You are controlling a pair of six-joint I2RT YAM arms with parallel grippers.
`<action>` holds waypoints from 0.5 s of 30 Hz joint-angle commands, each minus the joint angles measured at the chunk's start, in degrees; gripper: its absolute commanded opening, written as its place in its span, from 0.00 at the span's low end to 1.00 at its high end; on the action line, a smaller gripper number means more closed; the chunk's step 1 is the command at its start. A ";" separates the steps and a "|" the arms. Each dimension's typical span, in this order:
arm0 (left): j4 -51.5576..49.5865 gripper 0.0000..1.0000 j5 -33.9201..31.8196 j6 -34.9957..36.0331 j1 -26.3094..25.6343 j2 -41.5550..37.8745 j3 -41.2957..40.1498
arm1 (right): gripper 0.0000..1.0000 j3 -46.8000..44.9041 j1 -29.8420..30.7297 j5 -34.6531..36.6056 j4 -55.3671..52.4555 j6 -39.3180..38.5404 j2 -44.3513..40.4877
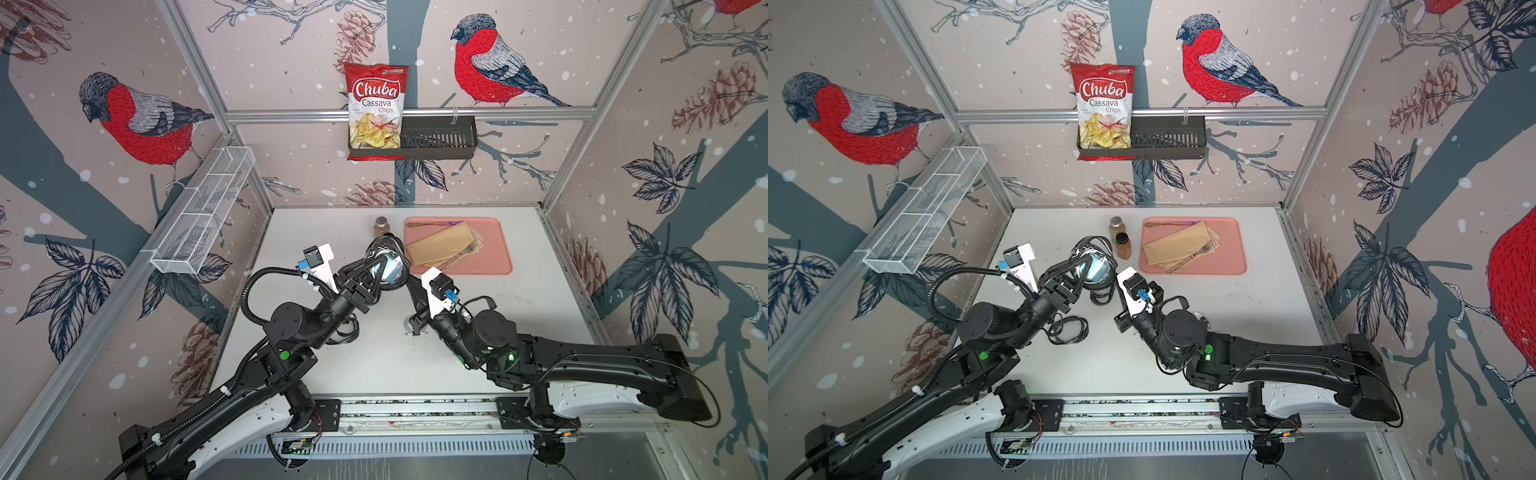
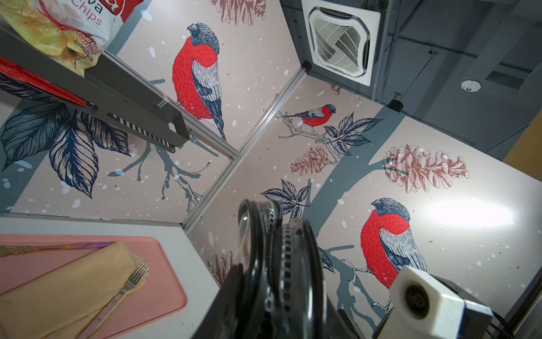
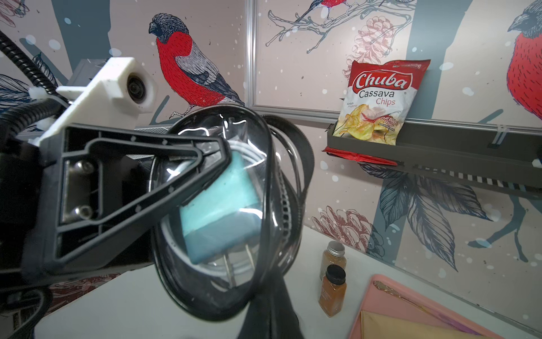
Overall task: Pack away charging kits
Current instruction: Zip the zipper on the storage bag.
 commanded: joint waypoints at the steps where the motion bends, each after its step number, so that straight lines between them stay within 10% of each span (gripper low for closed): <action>1: -0.19 0.21 5.49 0.18 -0.09 0.06 -0.65 | 0.00 1.40 0.56 -5.19 0.76 -1.97 0.82; 13: 2.96 0.47 7.49 0.65 -0.07 0.44 -1.93 | 0.00 2.90 0.65 -6.59 0.67 -2.83 2.12; 15: 3.49 0.36 7.94 0.73 -0.10 0.54 -2.02 | 0.00 2.98 0.65 -6.74 0.68 -2.74 2.18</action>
